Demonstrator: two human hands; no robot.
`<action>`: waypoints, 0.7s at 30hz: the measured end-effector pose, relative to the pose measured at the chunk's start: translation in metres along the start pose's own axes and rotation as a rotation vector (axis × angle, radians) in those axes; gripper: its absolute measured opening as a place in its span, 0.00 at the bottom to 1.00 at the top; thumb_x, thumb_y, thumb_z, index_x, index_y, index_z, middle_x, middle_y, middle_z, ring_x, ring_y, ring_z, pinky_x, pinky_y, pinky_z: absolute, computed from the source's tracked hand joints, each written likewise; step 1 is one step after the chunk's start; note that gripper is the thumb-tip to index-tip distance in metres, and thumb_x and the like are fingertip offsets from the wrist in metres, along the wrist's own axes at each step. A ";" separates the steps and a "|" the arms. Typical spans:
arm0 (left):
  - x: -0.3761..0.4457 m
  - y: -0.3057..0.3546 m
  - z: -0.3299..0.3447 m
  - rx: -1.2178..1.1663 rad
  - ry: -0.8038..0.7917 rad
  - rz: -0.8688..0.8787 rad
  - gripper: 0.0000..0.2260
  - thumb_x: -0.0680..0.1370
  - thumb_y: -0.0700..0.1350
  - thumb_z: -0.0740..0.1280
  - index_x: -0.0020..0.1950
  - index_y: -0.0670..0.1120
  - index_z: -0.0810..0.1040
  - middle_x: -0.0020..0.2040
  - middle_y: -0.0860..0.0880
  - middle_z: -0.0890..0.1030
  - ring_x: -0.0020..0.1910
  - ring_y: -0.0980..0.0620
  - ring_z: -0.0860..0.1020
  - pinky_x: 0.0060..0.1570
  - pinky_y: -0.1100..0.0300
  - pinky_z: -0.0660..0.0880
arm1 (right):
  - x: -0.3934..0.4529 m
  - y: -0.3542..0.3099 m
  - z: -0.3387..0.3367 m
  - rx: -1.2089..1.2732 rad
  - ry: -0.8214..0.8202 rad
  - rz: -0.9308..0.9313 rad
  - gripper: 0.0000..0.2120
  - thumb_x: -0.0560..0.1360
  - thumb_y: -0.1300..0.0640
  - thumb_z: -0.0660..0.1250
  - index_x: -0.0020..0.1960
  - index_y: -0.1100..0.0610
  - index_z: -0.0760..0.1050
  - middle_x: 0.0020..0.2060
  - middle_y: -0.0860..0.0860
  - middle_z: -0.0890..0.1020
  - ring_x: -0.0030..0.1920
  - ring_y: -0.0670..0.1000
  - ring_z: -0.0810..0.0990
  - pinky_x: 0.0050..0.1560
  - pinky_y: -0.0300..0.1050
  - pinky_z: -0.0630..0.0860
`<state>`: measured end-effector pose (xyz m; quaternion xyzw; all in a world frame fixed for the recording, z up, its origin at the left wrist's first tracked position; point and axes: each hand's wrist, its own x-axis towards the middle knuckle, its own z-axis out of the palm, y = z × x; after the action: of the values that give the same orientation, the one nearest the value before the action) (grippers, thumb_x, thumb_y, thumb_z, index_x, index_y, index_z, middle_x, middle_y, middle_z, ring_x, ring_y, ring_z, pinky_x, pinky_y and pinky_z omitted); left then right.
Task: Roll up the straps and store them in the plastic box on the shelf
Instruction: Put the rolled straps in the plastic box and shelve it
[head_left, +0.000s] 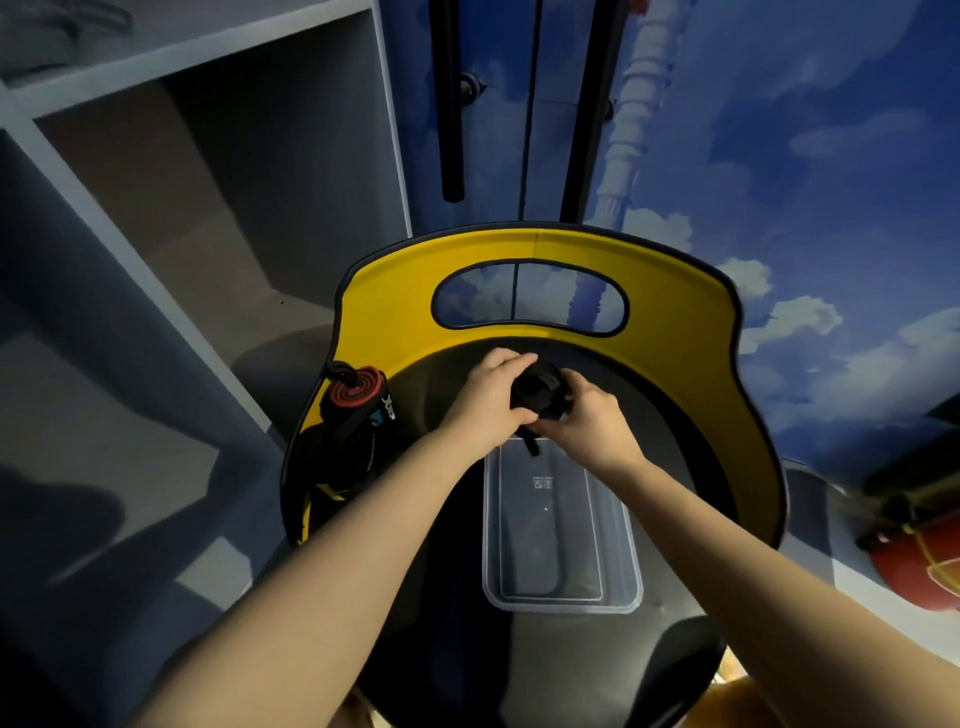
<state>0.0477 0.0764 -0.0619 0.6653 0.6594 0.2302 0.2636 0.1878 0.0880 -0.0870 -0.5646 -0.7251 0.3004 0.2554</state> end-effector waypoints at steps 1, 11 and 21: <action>0.000 0.001 0.007 -0.010 -0.026 -0.006 0.32 0.72 0.39 0.72 0.73 0.49 0.65 0.70 0.50 0.65 0.69 0.50 0.65 0.70 0.57 0.63 | -0.003 0.006 -0.002 -0.010 -0.011 0.024 0.28 0.65 0.53 0.76 0.62 0.57 0.72 0.53 0.56 0.80 0.54 0.55 0.79 0.52 0.47 0.75; 0.001 -0.018 0.047 -0.013 -0.085 -0.105 0.31 0.72 0.36 0.71 0.72 0.46 0.65 0.69 0.48 0.65 0.68 0.48 0.67 0.68 0.59 0.62 | -0.002 0.035 0.025 -0.125 -0.160 0.143 0.27 0.69 0.53 0.73 0.63 0.60 0.68 0.56 0.59 0.79 0.56 0.58 0.77 0.52 0.48 0.74; 0.004 -0.026 0.054 0.069 -0.105 -0.098 0.29 0.74 0.38 0.69 0.73 0.46 0.62 0.72 0.49 0.61 0.70 0.47 0.63 0.70 0.55 0.62 | -0.007 0.039 0.034 -0.099 -0.158 0.181 0.36 0.72 0.57 0.71 0.74 0.61 0.56 0.65 0.62 0.71 0.63 0.60 0.73 0.59 0.48 0.70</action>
<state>0.0637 0.0777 -0.1202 0.6522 0.6840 0.1591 0.2855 0.1917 0.0833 -0.1389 -0.6141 -0.7032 0.3296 0.1410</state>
